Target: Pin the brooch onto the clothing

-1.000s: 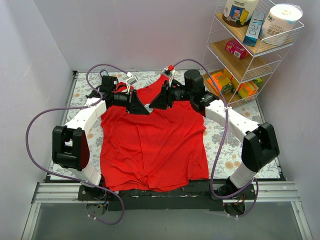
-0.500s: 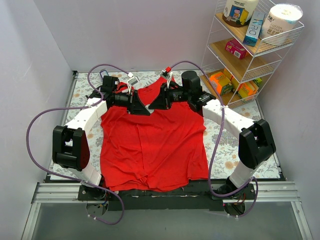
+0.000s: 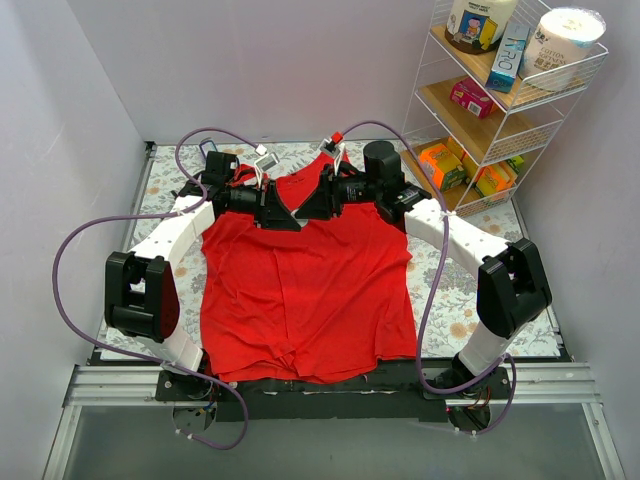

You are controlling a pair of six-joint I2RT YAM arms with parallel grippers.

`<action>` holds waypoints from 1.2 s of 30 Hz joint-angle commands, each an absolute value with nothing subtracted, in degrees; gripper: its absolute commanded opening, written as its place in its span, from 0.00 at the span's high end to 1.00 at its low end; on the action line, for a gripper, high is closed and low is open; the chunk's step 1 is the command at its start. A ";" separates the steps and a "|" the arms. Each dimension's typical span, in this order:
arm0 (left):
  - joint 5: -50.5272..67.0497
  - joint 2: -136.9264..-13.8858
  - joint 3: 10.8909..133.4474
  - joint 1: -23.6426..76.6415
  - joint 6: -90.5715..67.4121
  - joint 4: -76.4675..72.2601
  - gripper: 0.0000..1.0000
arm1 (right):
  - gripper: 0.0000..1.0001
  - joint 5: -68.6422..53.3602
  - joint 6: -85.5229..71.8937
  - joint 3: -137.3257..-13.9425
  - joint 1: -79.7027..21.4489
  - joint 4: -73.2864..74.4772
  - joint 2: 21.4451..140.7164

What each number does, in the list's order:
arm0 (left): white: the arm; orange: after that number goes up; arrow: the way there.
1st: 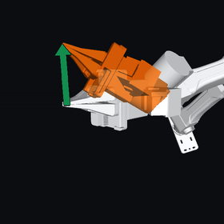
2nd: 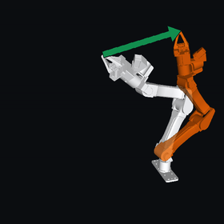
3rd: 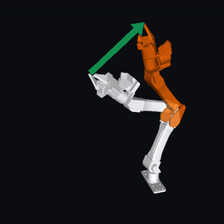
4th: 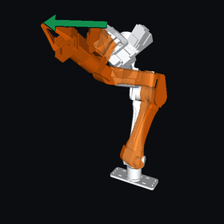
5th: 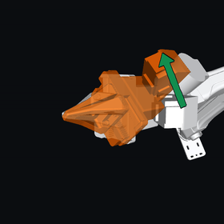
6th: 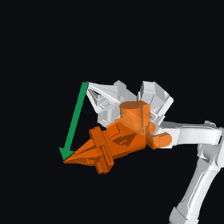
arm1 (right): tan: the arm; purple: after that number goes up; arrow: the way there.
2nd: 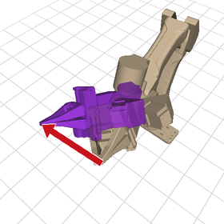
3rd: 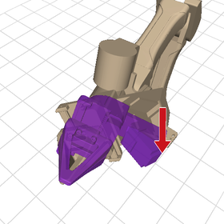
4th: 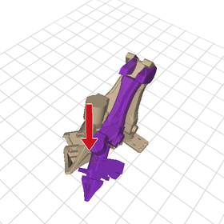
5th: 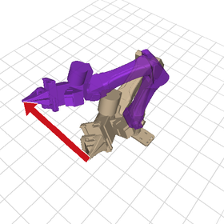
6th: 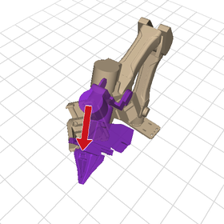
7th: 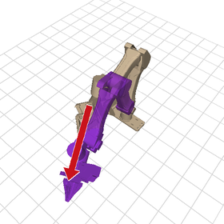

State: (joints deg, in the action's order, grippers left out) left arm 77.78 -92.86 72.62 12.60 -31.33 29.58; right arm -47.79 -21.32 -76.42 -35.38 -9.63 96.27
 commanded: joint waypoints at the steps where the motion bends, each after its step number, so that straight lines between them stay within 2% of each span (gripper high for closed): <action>1: 78.49 -88.77 74.00 13.01 -30.85 29.71 1.00 | 0.61 -48.69 -22.41 -77.96 -35.51 -13.71 95.36; 5: 78.22 -88.68 73.92 13.01 -30.94 29.62 1.00 | 0.64 -48.34 -22.76 -77.78 -35.42 -14.24 95.36; 11: 78.05 -88.42 73.92 13.10 -30.85 29.62 1.00 | 0.79 -48.43 -22.94 -77.78 -35.33 -14.41 95.80; 16: 77.70 -88.07 74.18 13.10 -30.59 29.79 1.00 | 0.97 -48.34 -22.68 -77.26 -35.24 -14.15 95.80; 20: 76.64 -87.02 73.74 13.10 -32.07 27.69 0.99 | 0.99 -47.55 -23.02 -76.03 -35.16 -15.02 94.75; 22: 75.94 -86.40 73.30 13.10 -33.83 25.24 0.74 | 0.99 -46.68 -24.86 -74.19 -34.90 -17.74 93.78; 24: 76.20 -85.70 72.34 13.10 -35.15 23.47 0.57 | 0.99 -46.06 -26.36 -72.96 -34.54 -20.90 92.03; 25: 76.29 -85.52 72.07 13.10 -35.85 22.07 0.44 | 0.99 -44.92 -26.89 -71.91 -34.28 -21.87 91.41; 28: 76.81 -85.17 71.28 13.10 -37.17 19.87 0.22 | 0.99 -43.34 -29.61 -69.97 -33.93 -25.74 88.43; 31: 77.26 -84.73 70.93 13.10 -38.05 18.38 0.17 | 0.99 -42.02 -31.90 -68.91 -33.75 -28.91 86.67; 36: 77.26 -82.88 66.89 13.10 -47.79 6.09 0.23 | 0.99 -40.08 -35.24 -66.27 -33.57 -33.48 84.38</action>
